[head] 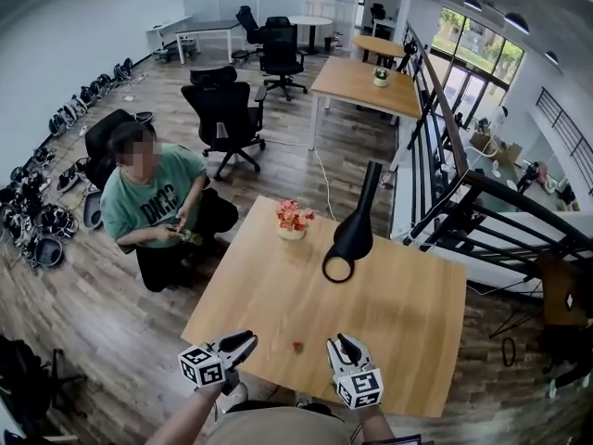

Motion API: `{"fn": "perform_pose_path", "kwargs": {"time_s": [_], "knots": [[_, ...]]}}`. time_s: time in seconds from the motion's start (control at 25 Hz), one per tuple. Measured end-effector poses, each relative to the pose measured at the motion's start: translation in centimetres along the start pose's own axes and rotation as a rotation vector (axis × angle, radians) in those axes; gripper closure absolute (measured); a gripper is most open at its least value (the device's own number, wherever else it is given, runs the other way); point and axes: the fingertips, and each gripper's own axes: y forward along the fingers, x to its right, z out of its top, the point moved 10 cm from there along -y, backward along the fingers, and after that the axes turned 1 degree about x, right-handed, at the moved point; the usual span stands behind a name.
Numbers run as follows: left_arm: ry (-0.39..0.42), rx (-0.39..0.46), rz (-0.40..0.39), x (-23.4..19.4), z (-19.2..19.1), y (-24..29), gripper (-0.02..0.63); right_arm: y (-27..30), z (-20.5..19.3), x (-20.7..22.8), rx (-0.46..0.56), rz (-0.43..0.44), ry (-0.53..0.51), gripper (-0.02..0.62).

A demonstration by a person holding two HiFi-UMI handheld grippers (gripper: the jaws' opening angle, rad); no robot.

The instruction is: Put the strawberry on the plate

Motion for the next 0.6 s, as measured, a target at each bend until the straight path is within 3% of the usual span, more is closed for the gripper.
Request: {"fn": "perform_pose_path", "kwargs": {"time_s": [0.36,0.6], "knots": [[-0.013,0.01,0.161,0.3,-2.2,0.8,0.518,4.8,-3.2,2.1,-0.119,0.221,-0.041,0.469],[-0.002,-0.001,0.231,0.5,-3.0,1.8,0.518,8.1,-7.7,2.1,-0.222,0.308,-0.09,0.469]]}}
